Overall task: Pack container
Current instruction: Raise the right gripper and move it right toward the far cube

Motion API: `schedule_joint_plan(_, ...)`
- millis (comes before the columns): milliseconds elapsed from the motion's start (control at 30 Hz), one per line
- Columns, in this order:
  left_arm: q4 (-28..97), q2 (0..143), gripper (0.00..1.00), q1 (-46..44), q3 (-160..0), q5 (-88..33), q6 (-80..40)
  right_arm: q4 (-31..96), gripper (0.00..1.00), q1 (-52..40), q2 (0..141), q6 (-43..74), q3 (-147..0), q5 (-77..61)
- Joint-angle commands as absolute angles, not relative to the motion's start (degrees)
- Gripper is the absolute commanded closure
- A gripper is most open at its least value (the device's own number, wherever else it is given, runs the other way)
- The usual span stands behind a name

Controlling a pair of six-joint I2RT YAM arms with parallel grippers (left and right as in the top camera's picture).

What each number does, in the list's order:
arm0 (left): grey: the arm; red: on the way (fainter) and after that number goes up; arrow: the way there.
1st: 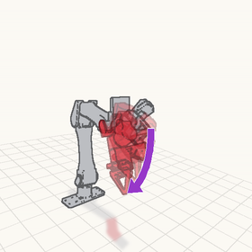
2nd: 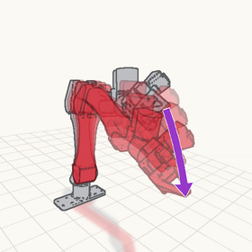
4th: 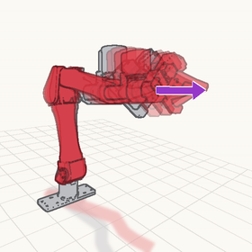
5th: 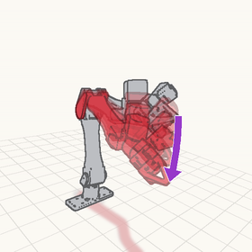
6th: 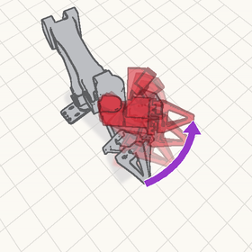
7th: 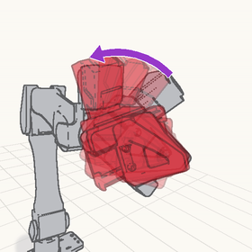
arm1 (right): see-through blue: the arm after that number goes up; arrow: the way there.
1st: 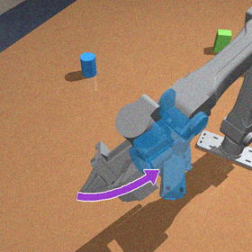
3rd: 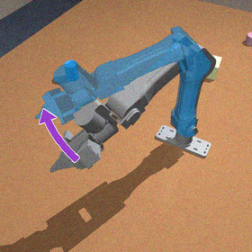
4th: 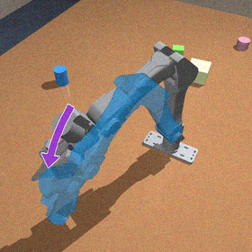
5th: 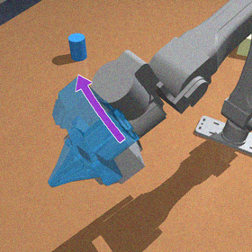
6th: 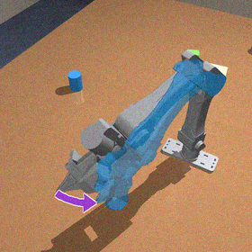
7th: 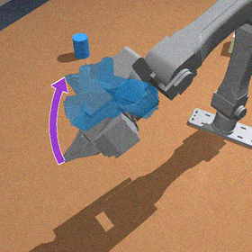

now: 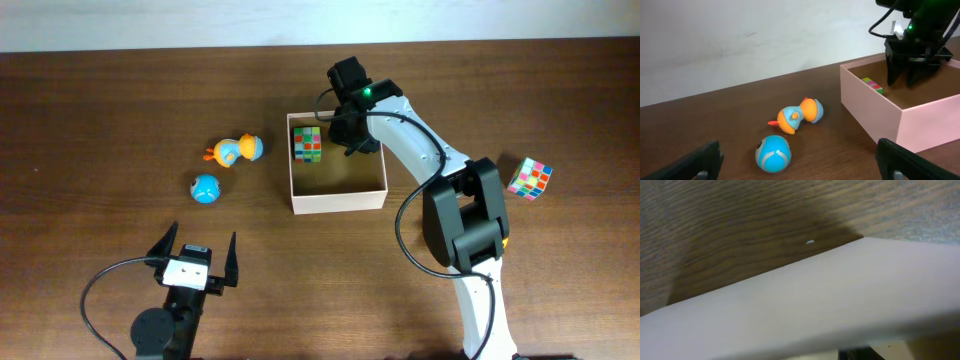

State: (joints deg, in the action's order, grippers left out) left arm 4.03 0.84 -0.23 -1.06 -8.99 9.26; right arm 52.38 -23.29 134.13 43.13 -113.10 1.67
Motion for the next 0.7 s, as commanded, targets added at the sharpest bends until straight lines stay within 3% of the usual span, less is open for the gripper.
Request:
schedule_joint_plan(0, 4.03, 0.30, 0.01, 0.08, -0.64, -8.78, 9.98, 53.10, 0.62, -22.74, 135.17, 47.75, -113.80, 3.05)
schedule_joint_plan(400, 4.03, 0.30, 0.01, 0.08, -0.64, -8.78, 9.98, 54.15, 0.62, -22.74, 135.17, 55.77, -113.80, 1.87)
schedule_joint_plan(667, 4.03, 0.30, 0.01, 0.08, -0.64, -8.80, 9.98, 53.95, 0.62, -22.76, 135.17, 54.46, -113.82, 1.74)
